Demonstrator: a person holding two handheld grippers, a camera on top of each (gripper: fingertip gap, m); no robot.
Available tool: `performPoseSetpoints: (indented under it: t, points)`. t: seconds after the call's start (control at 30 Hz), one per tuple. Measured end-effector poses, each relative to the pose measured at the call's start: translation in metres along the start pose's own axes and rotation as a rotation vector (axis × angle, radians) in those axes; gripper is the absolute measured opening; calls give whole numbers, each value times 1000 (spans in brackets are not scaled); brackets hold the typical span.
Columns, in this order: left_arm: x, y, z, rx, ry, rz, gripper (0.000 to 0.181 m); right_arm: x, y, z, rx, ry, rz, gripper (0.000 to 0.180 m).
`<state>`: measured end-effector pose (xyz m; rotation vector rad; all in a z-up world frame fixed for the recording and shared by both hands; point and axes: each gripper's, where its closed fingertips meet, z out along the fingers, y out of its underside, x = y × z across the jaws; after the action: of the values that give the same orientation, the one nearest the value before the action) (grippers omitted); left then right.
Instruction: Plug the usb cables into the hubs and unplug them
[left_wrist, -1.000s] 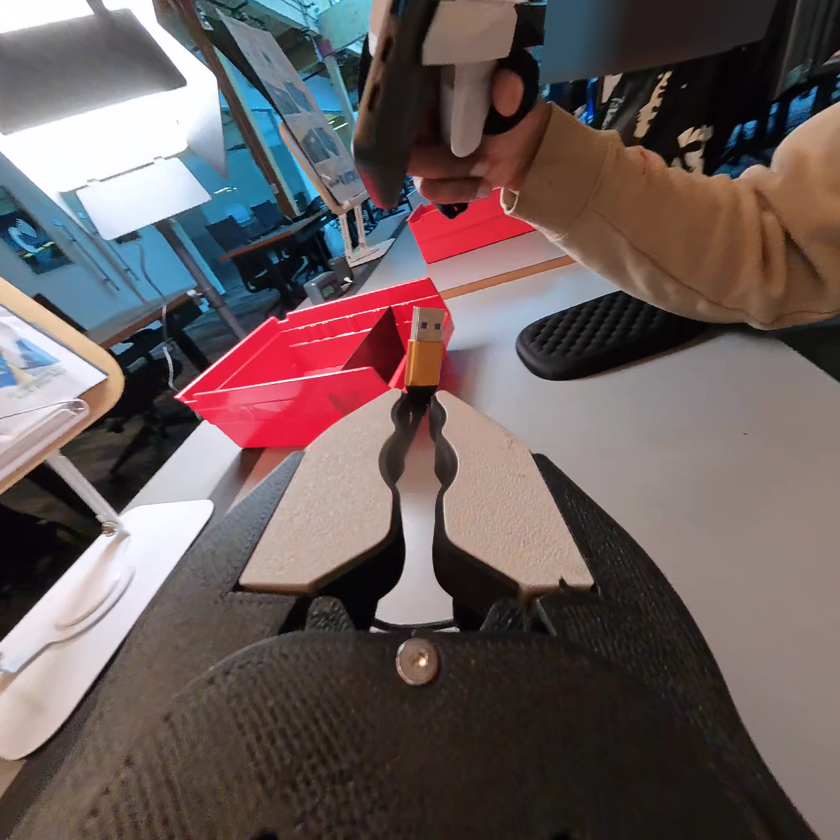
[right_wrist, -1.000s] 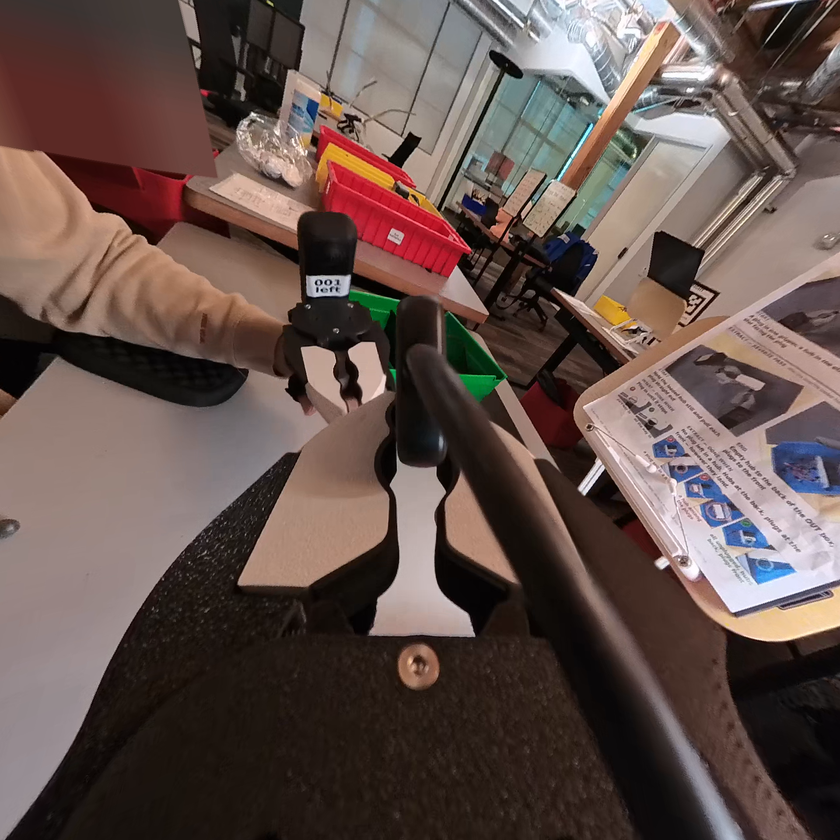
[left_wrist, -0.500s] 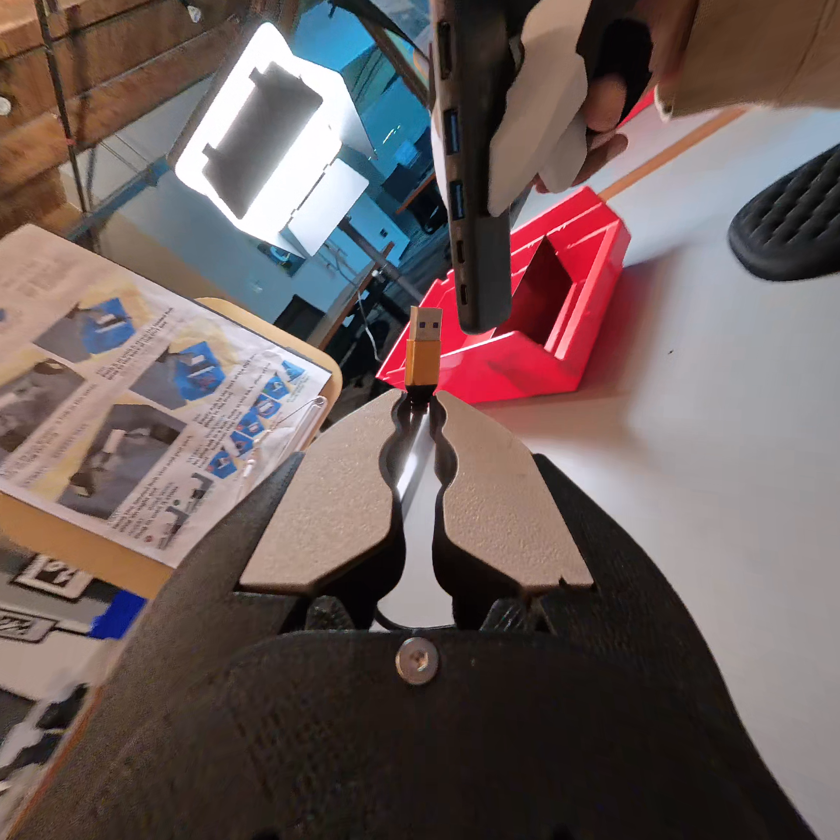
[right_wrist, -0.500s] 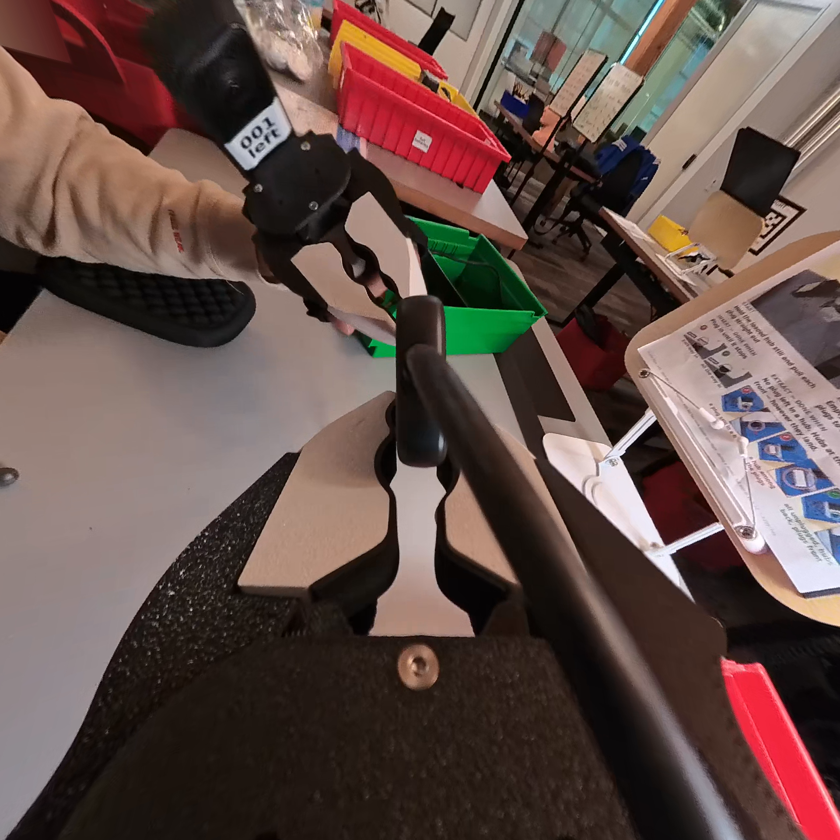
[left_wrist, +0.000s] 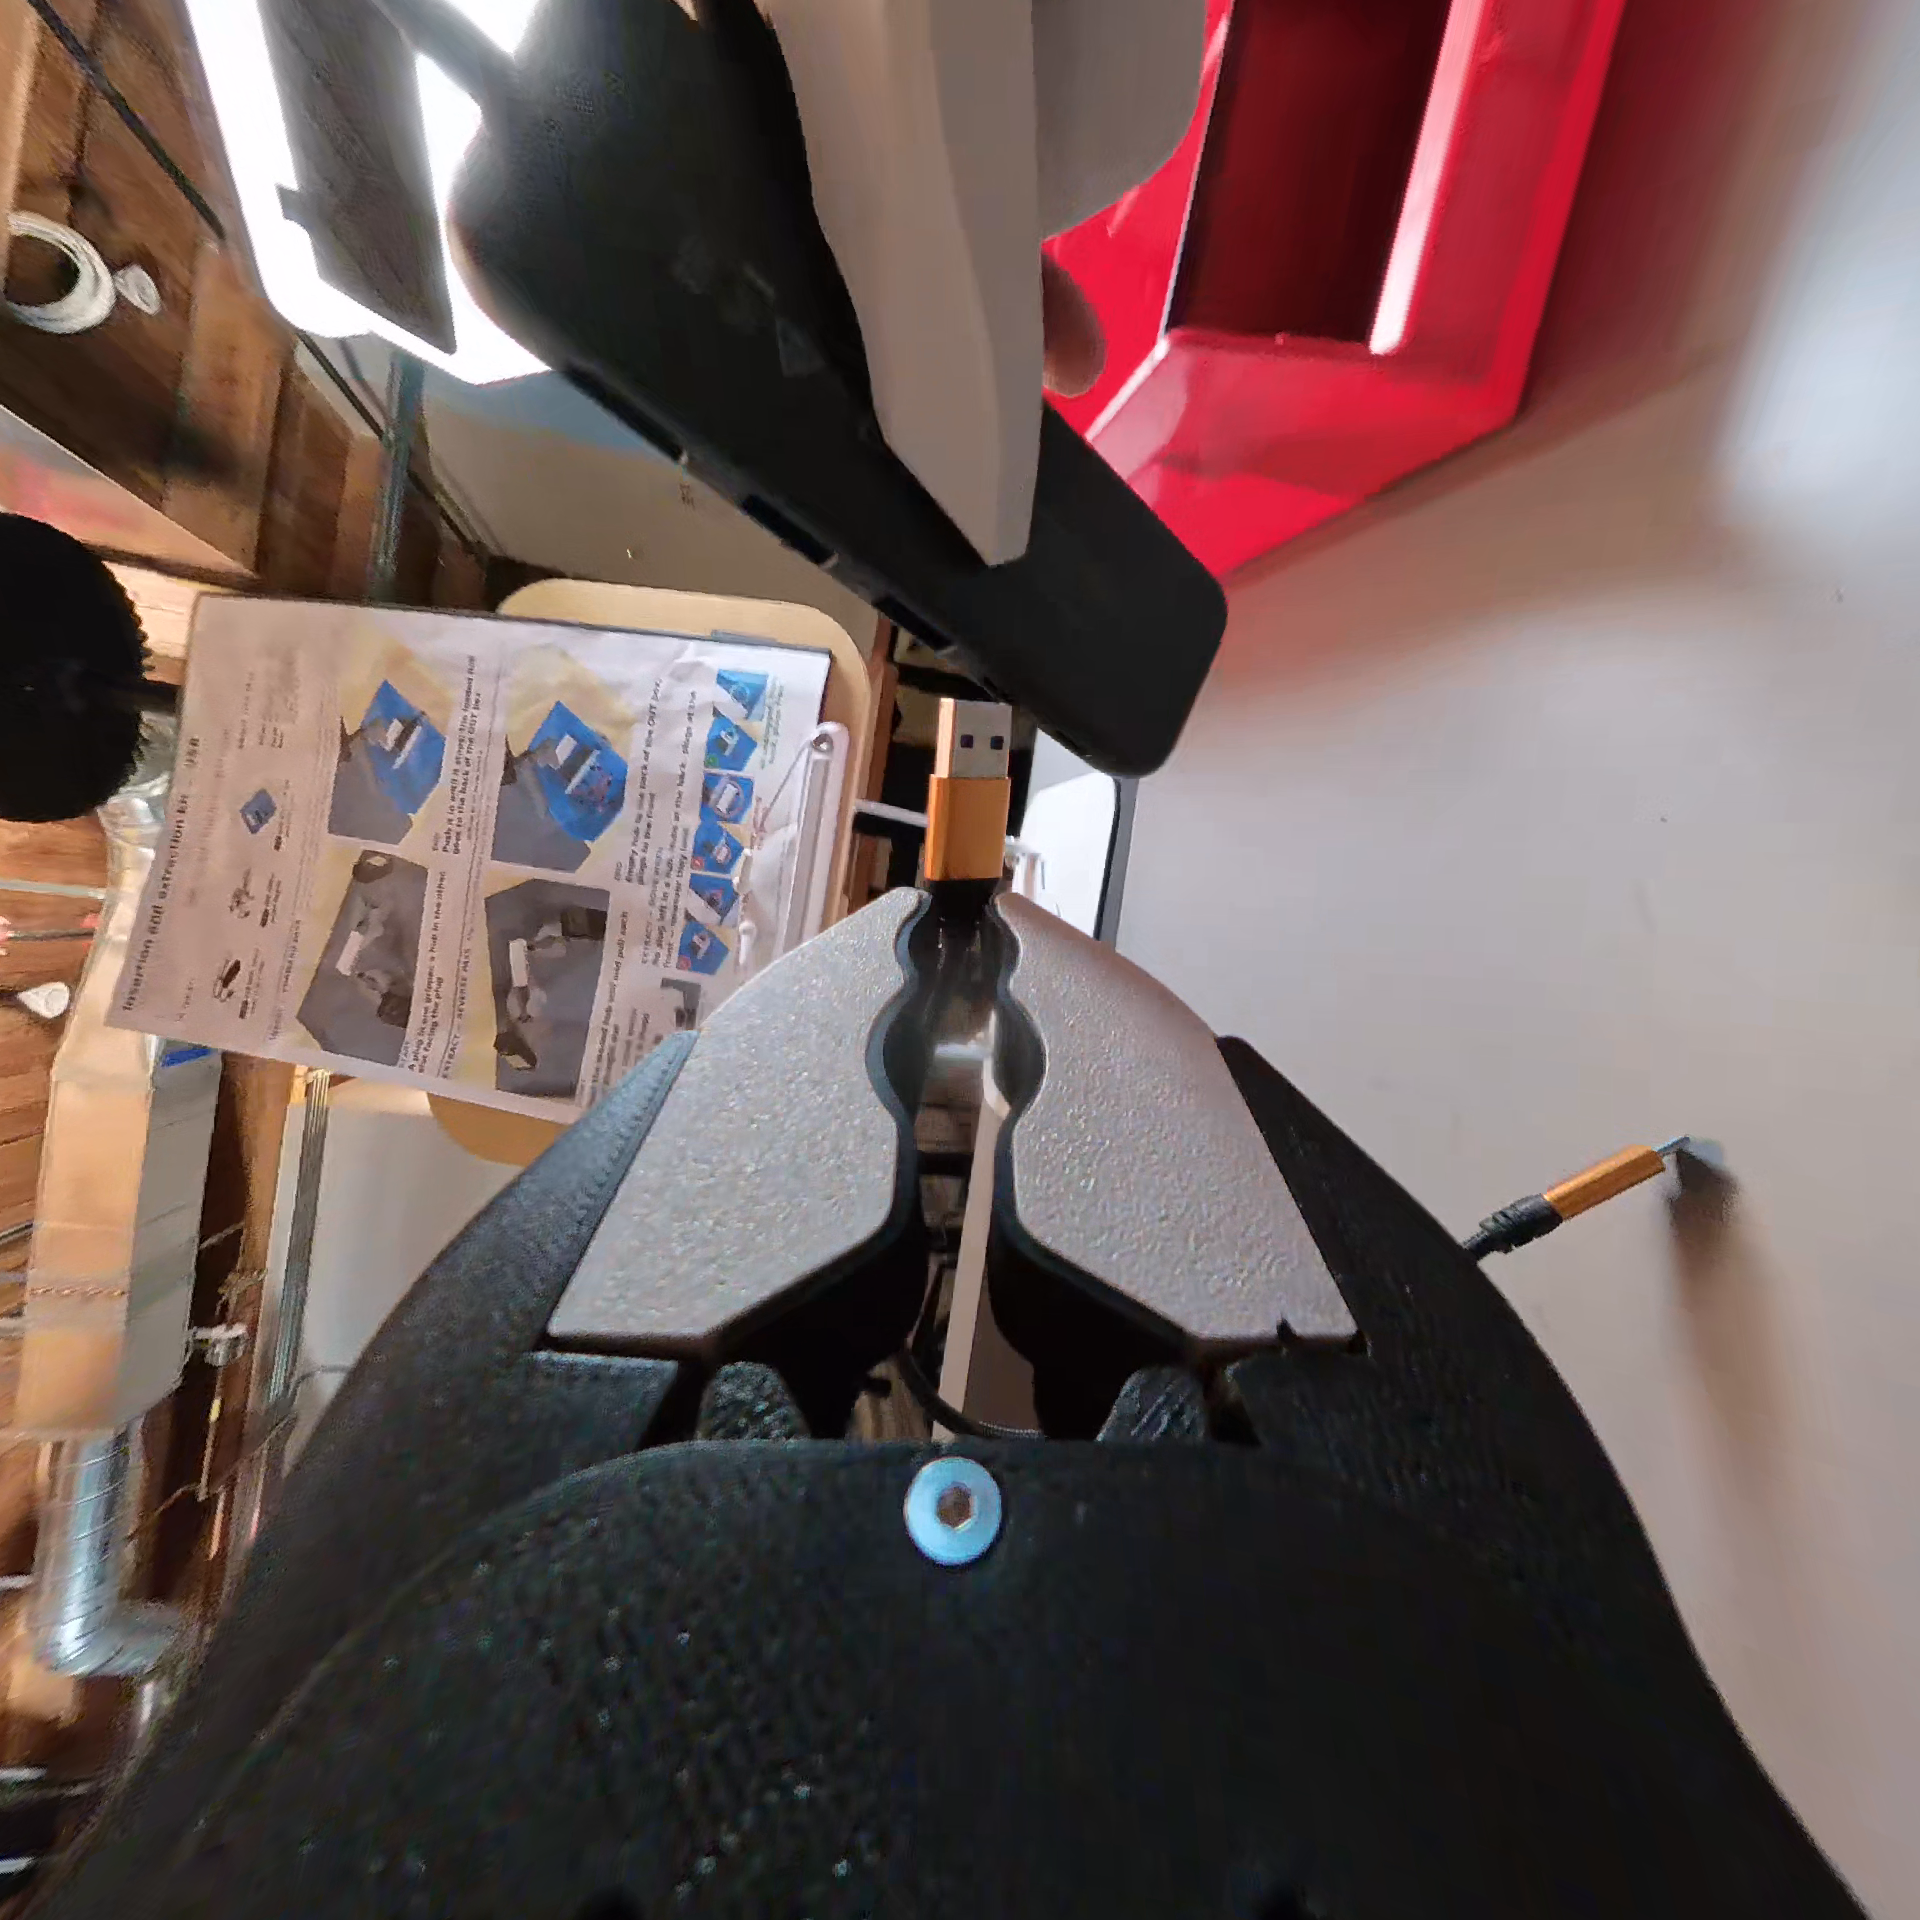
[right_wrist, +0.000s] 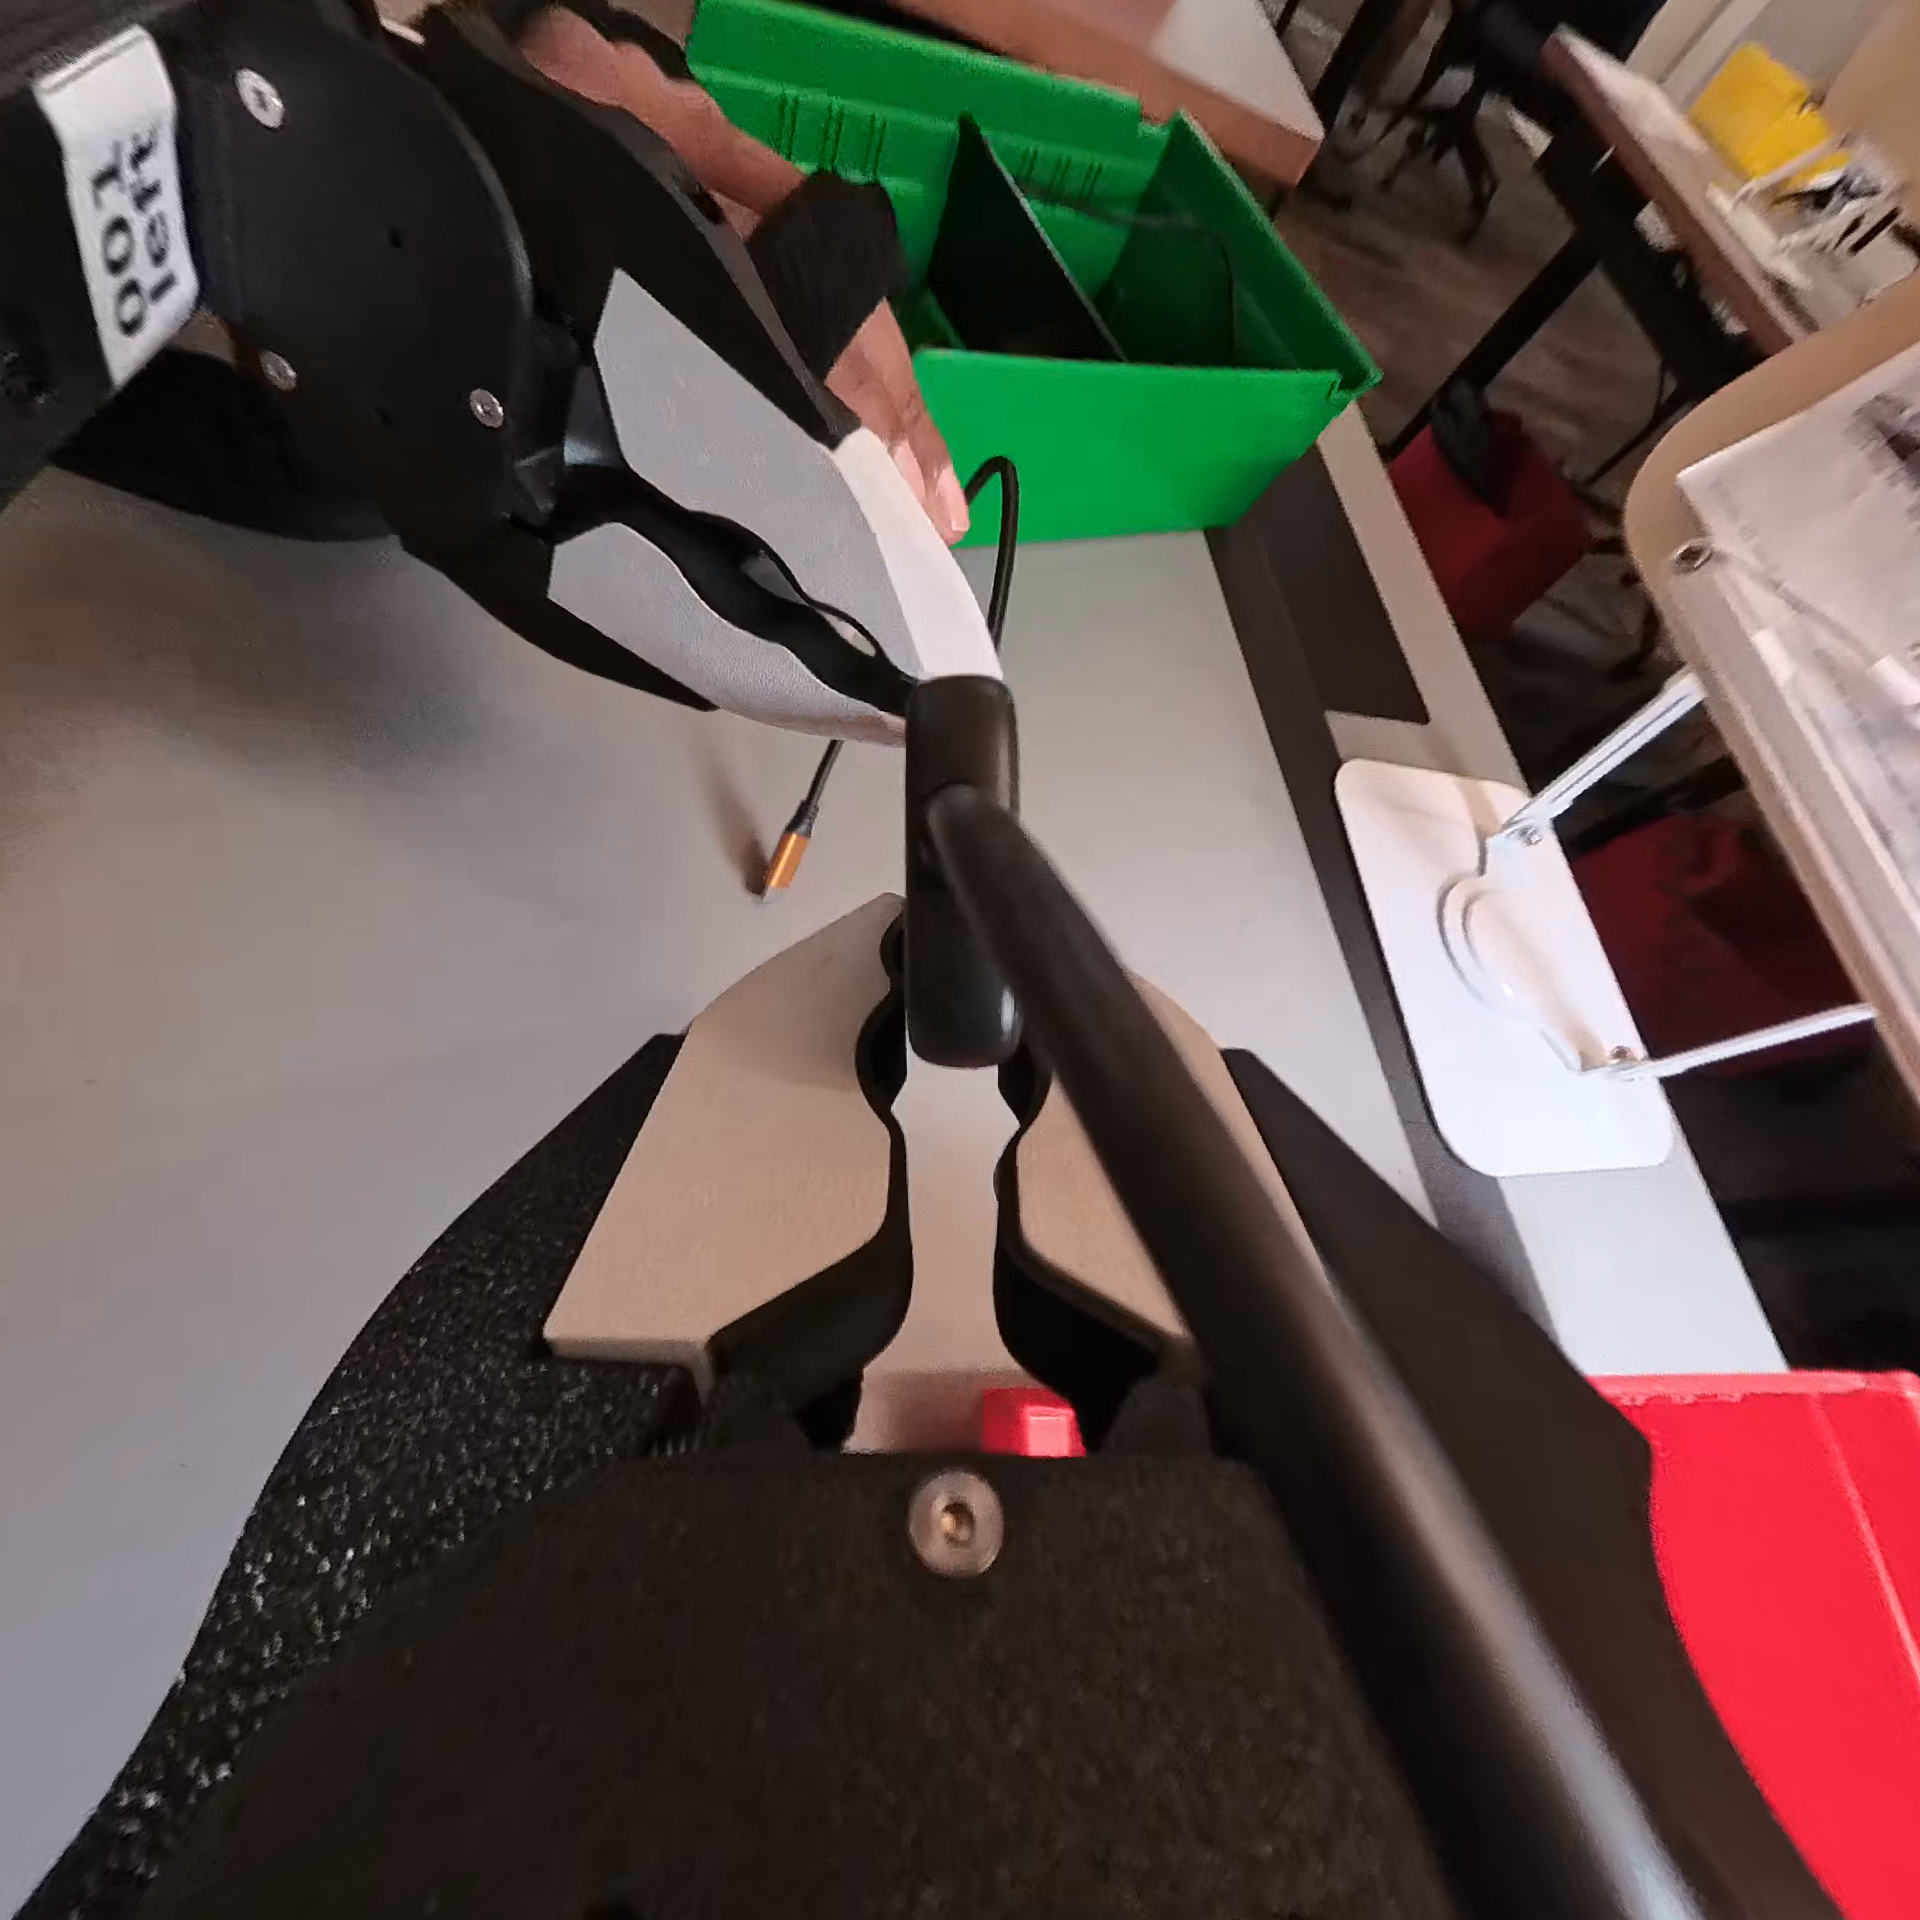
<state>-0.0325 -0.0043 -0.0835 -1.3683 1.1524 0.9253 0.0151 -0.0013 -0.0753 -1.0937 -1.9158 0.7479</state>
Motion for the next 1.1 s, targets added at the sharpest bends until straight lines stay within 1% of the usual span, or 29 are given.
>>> performPoseSetpoints:
  t: [0.1, 0.37, 0.53, 0.93, 1.03, 1.1]
  points:
    - [11, 8, 7, -54, 17, 39, 8, -1, 14, 14, -30, -21, 20, 13]
    - [28, 12, 11, -100, 55, 91, 8, -7, 40, 45, -104, -56, 57, 13]
    - [31, 25, 14, -126, 74, 104, 8, -1, 51, 46, -134, -36, 89, 13]
    - [47, 20, 17, -133, 119, 136, 8, 0, 56, 49, -170, -23, 88, 13]
    - [50, 15, 15, -86, 127, 140, 7, -3, 57, 49, -165, -44, 78, 13]
    - [50, 12, 13, -40, 142, 90, 8, -4, 55, 46, -138, -60, 77, 13]
